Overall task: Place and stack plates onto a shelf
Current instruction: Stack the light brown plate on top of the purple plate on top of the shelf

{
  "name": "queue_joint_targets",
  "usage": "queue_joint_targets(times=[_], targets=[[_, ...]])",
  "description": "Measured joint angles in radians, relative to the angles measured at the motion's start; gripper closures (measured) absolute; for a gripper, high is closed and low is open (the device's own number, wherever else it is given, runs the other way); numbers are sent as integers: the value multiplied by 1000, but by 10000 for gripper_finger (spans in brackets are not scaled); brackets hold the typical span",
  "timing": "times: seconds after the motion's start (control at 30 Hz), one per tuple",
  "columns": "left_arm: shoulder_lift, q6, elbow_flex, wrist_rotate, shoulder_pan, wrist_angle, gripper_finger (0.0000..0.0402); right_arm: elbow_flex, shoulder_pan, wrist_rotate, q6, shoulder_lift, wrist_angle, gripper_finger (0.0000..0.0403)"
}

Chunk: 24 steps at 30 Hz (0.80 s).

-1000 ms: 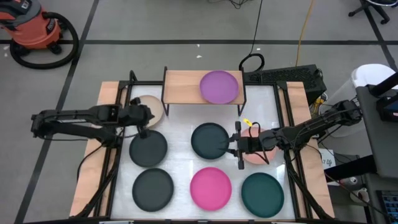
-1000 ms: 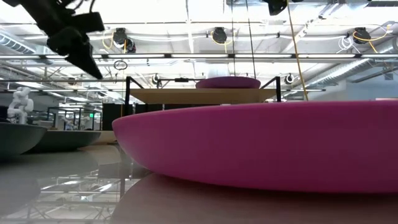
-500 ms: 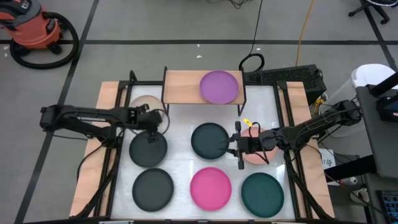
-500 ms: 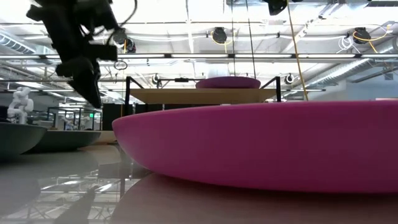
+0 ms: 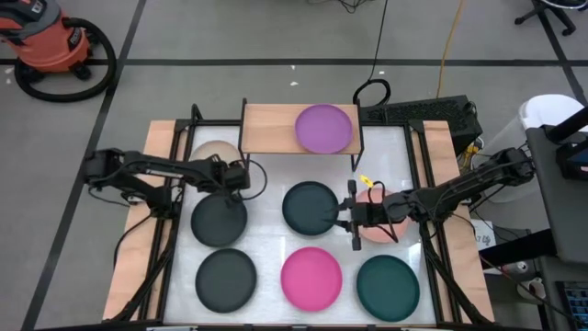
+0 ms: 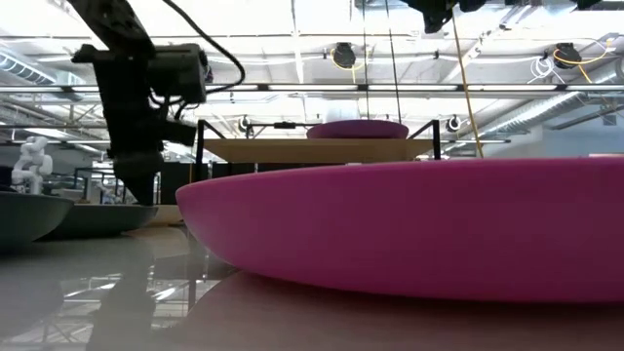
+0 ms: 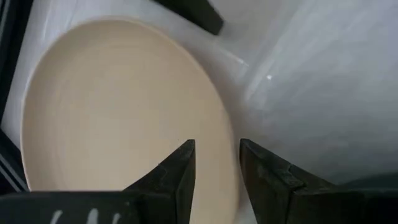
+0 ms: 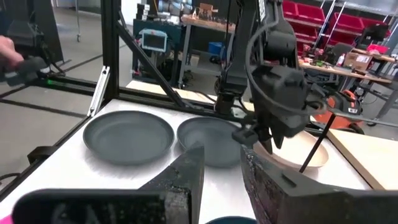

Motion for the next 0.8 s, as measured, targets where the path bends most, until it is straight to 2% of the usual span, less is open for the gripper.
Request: queue_joint_targets(times=[0.3, 0.4, 0.57, 0.8], targets=[[76, 46, 0, 0, 75, 47, 272, -29, 0, 0, 8, 0, 54, 316], [88, 61, -1, 0, 104, 45, 298, -29, 0, 0, 9, 0, 58, 316], [93, 93, -1, -1, 141, 28, 380, -29, 0, 0, 9, 0, 68, 316], [1, 78, 39, -4, 131, -104, 391, -29, 0, 0, 8, 0, 73, 316]])
